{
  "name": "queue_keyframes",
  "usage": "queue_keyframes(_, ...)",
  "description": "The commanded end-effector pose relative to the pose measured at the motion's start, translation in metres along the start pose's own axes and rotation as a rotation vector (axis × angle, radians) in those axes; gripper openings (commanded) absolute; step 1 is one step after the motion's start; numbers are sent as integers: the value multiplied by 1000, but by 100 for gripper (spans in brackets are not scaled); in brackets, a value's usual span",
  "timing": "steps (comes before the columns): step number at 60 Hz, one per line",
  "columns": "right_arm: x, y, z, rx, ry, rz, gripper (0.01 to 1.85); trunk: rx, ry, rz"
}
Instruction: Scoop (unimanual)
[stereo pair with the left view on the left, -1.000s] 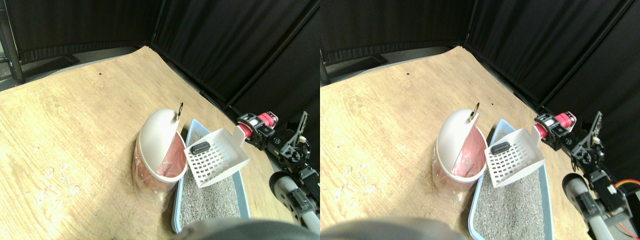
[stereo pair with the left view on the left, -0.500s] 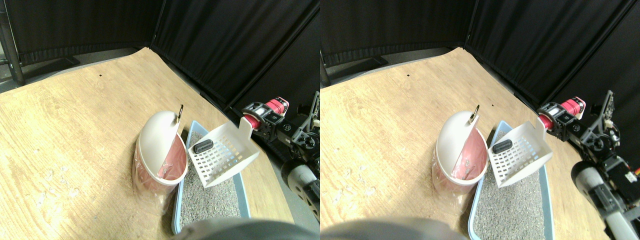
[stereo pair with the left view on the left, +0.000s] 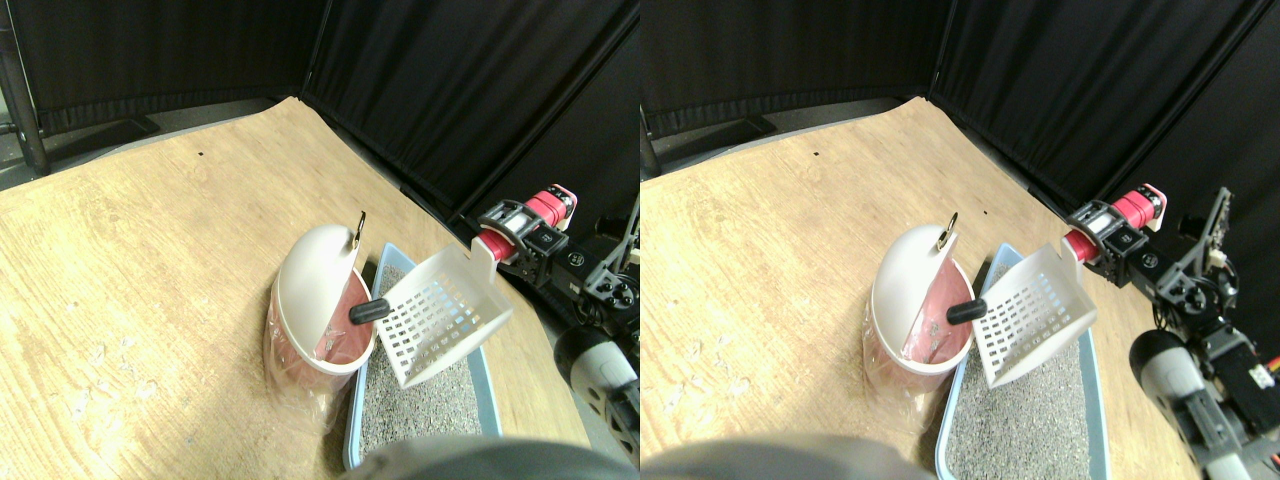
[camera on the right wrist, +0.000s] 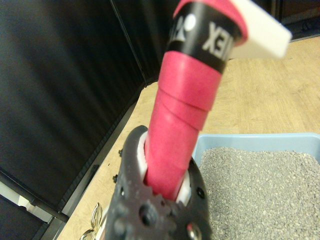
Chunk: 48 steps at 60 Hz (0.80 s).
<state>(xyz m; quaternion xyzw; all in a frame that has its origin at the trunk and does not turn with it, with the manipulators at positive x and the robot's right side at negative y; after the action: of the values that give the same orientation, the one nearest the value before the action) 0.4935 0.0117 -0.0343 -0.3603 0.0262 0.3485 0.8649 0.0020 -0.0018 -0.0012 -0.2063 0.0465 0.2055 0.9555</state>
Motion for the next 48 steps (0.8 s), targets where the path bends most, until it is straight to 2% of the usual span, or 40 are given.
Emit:
queue_keyframes(1,-2,-1,2,3,-2,-38,34,-67,-50,52)
queue_keyframes(4,-2,-1,2,9,-2,-36,37,-66,-51,52)
queue_keyframes(7,-3,0,2,11,4,-41,27,-65,-51,51)
queue_keyframes(8,-3,0,3,15,10,-44,16,-65,-51,51)
queue_keyframes(9,-4,0,3,16,12,-47,13,-65,-51,51)
queue_keyframes(16,-5,-1,0,26,13,-49,11,-59,-51,47)
queue_keyframes(18,-6,-3,-3,46,10,-48,23,-59,-50,46)
queue_keyframes(19,-6,-3,-4,61,15,-57,15,-59,-49,47)
queue_keyframes(21,-7,-4,-5,66,18,-61,15,-53,-49,45)
queue_keyframes(22,-7,-4,-7,75,20,-68,27,-52,-49,43)
queue_keyframes(24,-8,-6,-9,82,20,-81,6,-49,-48,40)
queue_keyframes(26,-10,-7,-12,119,30,-101,6,-44,-50,35)
queue_keyframes(28,-11,-9,-17,146,1,-101,17,-38,-49,30)
queue_keyframes(32,-12,-11,-24,185,-7,-104,18,-28,-45,19)
queue_keyframes(36,-15,-14,-34,261,5,-151,6,-19,-42,9)
queue_keyframes(40,-18,-17,-41,341,-25,-166,6,-10,-39,-1)
queue_keyframes(48,-30,-26,-65,486,-52,-267,6,16,-33,-32)
